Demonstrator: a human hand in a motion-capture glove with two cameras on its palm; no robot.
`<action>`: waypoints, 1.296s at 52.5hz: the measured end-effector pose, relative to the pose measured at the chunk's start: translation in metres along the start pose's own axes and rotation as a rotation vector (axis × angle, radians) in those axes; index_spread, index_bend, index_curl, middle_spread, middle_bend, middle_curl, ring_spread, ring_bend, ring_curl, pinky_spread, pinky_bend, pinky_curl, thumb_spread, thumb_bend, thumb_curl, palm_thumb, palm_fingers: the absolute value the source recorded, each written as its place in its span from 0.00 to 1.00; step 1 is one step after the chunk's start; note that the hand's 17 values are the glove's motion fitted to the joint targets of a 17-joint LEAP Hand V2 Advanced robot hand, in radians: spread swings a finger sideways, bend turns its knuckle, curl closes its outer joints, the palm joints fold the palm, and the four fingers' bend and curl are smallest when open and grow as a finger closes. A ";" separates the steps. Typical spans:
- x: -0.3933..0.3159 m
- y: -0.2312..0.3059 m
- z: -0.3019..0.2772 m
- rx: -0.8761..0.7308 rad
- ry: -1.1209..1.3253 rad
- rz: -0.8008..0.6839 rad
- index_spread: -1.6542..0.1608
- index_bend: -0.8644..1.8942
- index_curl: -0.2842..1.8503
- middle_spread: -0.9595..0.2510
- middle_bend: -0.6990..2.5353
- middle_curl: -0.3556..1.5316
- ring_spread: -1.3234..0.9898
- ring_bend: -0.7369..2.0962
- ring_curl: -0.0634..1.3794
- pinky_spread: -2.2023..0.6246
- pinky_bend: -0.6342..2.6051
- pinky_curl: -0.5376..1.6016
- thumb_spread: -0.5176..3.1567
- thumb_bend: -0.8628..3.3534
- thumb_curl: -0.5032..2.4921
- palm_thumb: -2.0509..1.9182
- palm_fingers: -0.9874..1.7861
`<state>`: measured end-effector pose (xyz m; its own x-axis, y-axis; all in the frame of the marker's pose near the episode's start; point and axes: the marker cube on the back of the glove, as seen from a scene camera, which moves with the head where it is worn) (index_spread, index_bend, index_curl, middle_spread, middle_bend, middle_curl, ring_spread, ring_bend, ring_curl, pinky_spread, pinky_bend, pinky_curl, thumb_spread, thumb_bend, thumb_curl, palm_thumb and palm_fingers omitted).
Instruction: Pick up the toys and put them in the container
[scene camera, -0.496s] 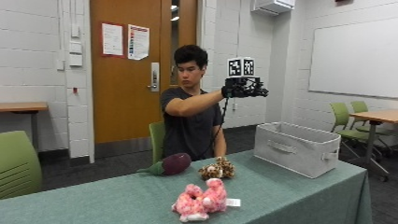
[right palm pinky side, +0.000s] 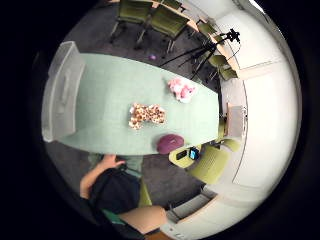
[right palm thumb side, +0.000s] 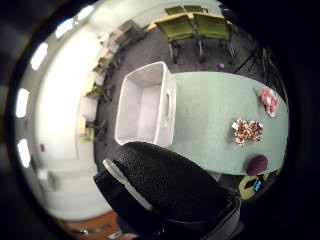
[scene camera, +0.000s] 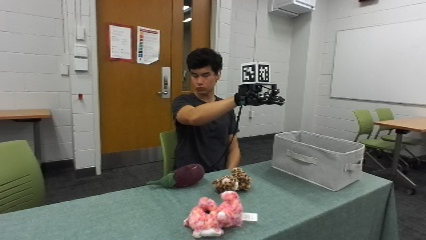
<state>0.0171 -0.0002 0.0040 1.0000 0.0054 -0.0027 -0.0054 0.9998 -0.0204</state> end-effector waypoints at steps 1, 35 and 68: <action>0.001 0.001 0.000 0.000 0.004 0.000 0.81 0.38 0.24 0.76 0.30 0.31 0.49 0.33 0.13 0.76 0.33 0.36 0.40 0.17 0.17 0.47 0.35; 0.120 0.011 0.119 -0.094 -0.025 0.102 0.80 0.37 0.28 0.75 0.30 0.37 0.48 0.33 0.19 0.76 0.33 0.39 0.40 0.17 0.18 0.46 0.34; 0.165 0.022 0.269 -0.296 0.009 0.189 0.77 0.38 0.31 0.75 0.27 0.38 0.50 0.30 0.17 0.78 0.38 0.43 0.37 0.17 0.19 0.47 0.34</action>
<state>0.1829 0.0281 0.2724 0.9812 0.1881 -0.0429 -0.1921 0.9320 -0.3073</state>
